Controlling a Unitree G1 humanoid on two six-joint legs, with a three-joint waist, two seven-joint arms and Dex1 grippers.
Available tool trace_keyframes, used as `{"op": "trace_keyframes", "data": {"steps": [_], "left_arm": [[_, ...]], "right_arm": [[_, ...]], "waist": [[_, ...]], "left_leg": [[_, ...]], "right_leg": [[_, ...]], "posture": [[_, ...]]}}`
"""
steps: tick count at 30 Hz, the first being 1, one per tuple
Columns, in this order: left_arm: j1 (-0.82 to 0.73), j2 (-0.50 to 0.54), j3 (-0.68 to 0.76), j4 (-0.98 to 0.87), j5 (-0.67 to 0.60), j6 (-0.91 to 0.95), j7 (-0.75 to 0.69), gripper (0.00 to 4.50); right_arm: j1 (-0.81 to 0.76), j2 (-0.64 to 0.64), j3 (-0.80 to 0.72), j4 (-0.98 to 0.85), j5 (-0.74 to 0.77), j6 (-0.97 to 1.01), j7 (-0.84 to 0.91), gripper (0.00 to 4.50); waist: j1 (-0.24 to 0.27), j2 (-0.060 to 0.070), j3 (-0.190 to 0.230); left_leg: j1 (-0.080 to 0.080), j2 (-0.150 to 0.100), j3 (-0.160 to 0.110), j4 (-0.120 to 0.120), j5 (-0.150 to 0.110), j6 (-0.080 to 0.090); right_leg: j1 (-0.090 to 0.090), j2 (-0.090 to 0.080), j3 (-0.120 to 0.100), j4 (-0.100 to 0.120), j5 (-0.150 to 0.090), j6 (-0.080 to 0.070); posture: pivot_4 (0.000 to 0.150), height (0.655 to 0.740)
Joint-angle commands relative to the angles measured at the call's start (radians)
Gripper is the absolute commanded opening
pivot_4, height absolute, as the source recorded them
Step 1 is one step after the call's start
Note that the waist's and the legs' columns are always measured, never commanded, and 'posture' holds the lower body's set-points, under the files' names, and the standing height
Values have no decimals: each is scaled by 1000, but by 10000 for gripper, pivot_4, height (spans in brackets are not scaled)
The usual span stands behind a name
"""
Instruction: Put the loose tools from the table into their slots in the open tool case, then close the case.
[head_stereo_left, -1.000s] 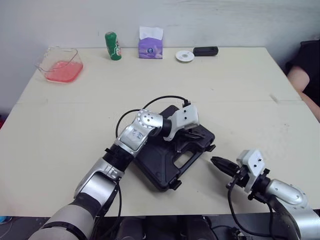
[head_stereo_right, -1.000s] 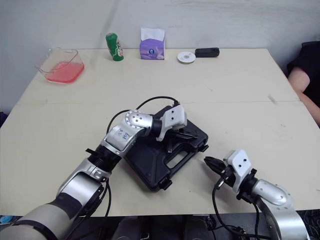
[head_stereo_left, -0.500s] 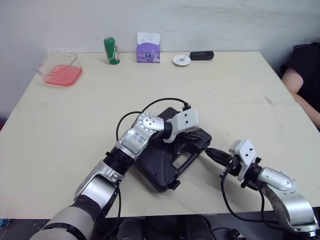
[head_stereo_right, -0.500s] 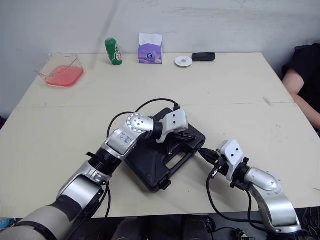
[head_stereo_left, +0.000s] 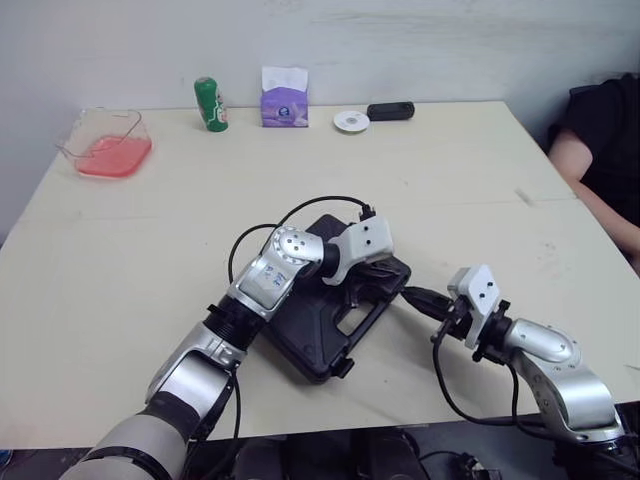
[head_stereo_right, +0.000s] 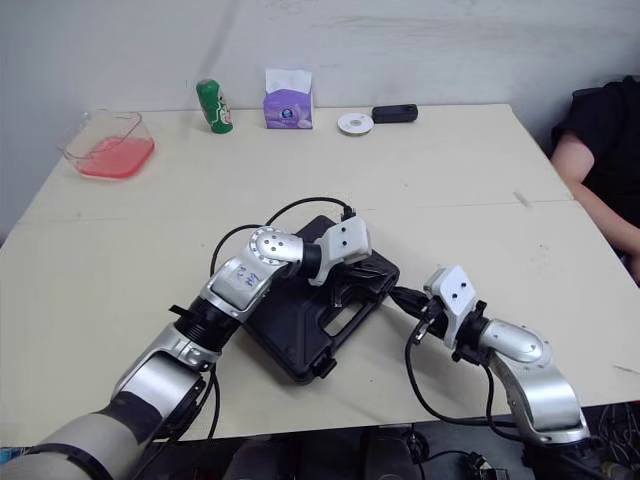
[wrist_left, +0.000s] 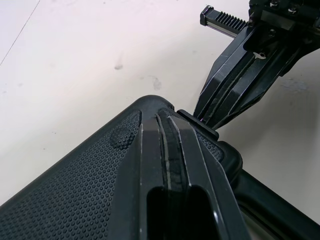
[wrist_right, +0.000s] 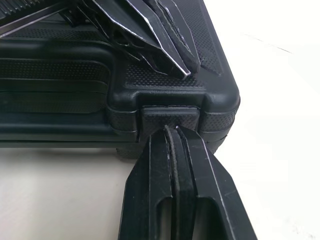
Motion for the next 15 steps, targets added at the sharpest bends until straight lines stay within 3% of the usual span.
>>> {"op": "trace_keyframes", "data": {"steps": [1, 5, 9, 15], "left_arm": [[91, 31, -87, 87, 80, 82, -4, 233], [101, 33, -36, 58, 53, 27, 12, 233], [57, 18, 108, -97, -54, 26, 18, 233], [17, 112, 203, -359, -225, 136, -124, 233]], "right_arm": [[-46, 5, 7, -34, 12, -16, 5, 0], [-13, -30, -17, -50, 16, -16, 27, 0], [59, -92, -70, -104, 43, -19, 71, 0], [135, -157, -106, -188, 104, 20, 127, 0]], "waist": [[-6, -1, -2], [-6, -1, -4], [0, 0, -3], [7, 2, 3]], "left_leg": [[0, 0, 0, 0, 0, 0], [1, 0, 0, -1, 0, 0], [-1, 0, 0, -2, -1, -1], [-10, -1, 2, -1, 0, -1]], "right_leg": [[0, 0, 0, 0, 0, 0], [0, 0, 0, 0, 0, 0], [-1, -1, 0, -1, 0, 0], [-10, -1, 0, 1, 0, 0]], "posture": [[1500, 7400], [1500, 7400], [1500, 7400], [1500, 7400]]}}
